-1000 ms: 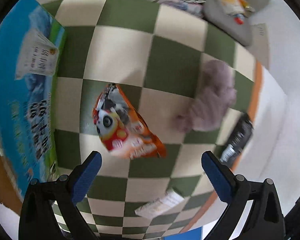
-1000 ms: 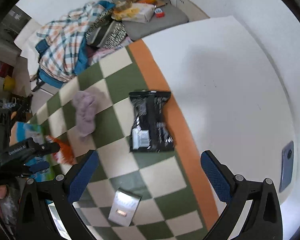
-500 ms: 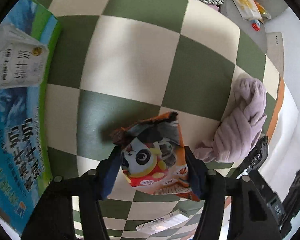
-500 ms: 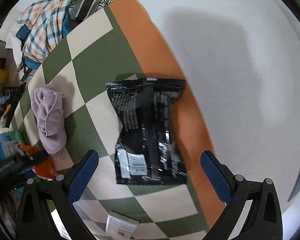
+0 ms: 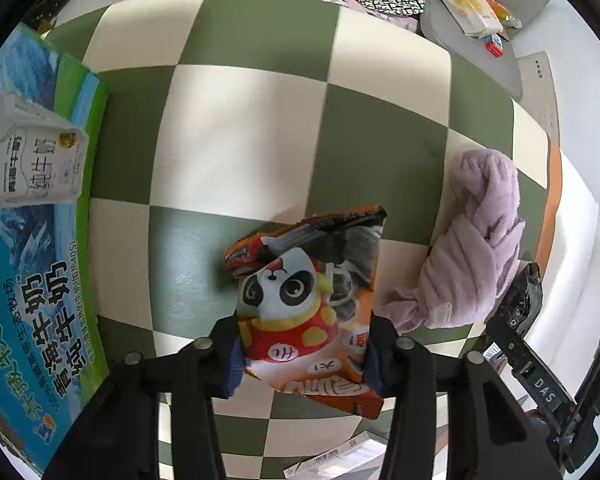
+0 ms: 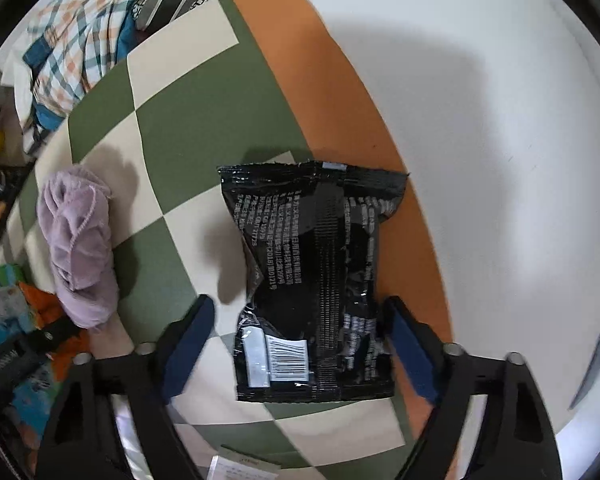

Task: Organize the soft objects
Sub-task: 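Grasp the panda snack bag with the left tool while the right tool grasps the black bag, then carry both bags into the box and open both tools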

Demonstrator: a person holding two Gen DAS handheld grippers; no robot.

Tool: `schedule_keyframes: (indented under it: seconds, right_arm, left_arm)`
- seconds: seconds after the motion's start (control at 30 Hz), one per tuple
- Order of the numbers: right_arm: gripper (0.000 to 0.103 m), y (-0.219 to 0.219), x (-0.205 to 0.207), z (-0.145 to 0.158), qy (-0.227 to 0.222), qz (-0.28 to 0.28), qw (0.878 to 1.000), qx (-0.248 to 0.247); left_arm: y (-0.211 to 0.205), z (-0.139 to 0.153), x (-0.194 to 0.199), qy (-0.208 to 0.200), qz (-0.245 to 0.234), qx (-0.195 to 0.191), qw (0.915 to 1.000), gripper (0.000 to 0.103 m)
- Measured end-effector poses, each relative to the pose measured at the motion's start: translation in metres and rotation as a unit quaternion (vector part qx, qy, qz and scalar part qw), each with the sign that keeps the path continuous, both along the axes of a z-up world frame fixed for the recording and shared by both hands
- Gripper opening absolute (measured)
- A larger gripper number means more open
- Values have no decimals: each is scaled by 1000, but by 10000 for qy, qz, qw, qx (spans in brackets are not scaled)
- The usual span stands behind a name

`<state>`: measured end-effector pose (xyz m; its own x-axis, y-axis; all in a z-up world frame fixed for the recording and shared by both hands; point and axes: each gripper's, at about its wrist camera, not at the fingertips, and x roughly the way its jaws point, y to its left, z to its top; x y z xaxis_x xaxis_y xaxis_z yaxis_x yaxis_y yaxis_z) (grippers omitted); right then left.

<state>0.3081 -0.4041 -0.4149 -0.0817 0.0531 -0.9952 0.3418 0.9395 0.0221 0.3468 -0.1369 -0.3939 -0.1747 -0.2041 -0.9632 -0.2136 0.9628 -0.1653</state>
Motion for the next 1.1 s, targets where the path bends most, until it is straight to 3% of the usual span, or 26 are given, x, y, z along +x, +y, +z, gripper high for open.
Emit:
schedule_keyframes:
  seconds: [0.3, 0.57, 0.7, 0.9, 1.1]
  right_arm:
    - [52, 5, 2, 10, -188, -16, 9998, -60]
    - [49, 9, -18, 39, -498, 46, 9986, 157]
    - [49, 25, -37, 74, -795, 142, 9960, 380]
    - [48, 71, -71, 139, -1236, 493, 9886, 704]
    - [48, 134, -113, 201, -1599, 844, 9765, 1174]
  left_arm:
    - [-17, 5, -7, -160, -251, 91, 9995, 37]
    - [-29, 36, -42, -488, -469, -270, 9973, 37]
    - [-29, 71, -64, -745, -584, -566, 9939, 37]
    - [-6, 149, -99, -1454, -866, -790, 9824, 37]
    - [65, 215, -125, -2064, -925, -756, 9711, 37]
